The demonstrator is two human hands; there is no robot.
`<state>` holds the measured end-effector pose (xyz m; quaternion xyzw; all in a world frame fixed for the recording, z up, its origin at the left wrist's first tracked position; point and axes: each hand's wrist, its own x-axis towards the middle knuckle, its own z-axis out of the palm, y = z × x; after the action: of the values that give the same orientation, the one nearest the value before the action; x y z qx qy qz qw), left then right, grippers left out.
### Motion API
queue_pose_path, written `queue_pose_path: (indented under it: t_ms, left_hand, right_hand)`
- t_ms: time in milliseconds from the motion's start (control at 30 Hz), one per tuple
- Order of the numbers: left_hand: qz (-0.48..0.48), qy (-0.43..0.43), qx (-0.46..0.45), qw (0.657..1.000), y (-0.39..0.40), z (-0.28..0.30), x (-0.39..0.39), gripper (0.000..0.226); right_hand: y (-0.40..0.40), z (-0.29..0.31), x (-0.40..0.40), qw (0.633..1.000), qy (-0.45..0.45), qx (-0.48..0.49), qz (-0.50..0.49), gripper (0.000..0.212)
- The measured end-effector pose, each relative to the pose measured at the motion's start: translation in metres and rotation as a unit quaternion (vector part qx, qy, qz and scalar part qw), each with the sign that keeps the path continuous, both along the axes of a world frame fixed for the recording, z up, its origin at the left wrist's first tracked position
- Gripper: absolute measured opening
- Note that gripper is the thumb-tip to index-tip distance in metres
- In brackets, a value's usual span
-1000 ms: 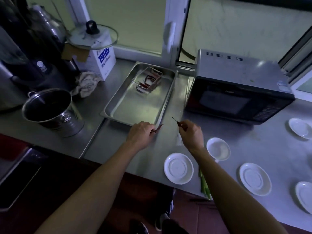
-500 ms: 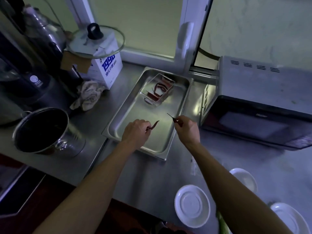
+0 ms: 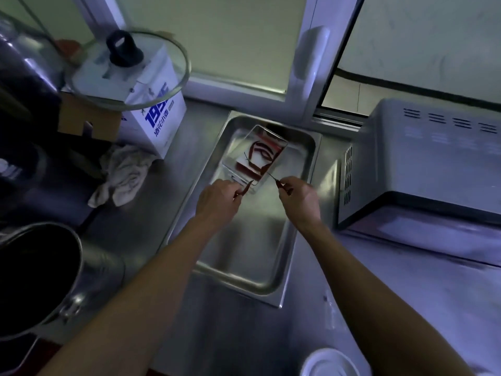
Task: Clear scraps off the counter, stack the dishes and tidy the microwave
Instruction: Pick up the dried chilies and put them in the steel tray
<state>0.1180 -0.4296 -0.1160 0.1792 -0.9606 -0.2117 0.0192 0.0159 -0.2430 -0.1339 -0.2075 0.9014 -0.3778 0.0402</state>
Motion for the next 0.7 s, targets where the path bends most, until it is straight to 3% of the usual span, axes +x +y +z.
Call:
queue_pose_path:
  t_ms: [267, 500, 700]
  left_hand:
    - [-0.057, 0.010, -0.028, 0.998, -0.054, -0.015, -0.064, 0.015]
    - [-0.137, 0.018, -0.079, 0.987, -0.077, -0.034, -0.116, 0.017]
    - [-0.195, -0.037, -0.135, 0.971, -0.082, -0.052, -0.144, 0.027]
  right_hand:
    - [-0.055, -0.008, -0.052, 1.000, -0.007, -0.012, -0.006, 0.021]
    - [-0.083, -0.025, -0.091, 0.995, -0.083, -0.044, -0.039, 0.016]
    - [-0.097, -0.042, -0.113, 0.999, -0.018, -0.003, -0.037, 0.017]
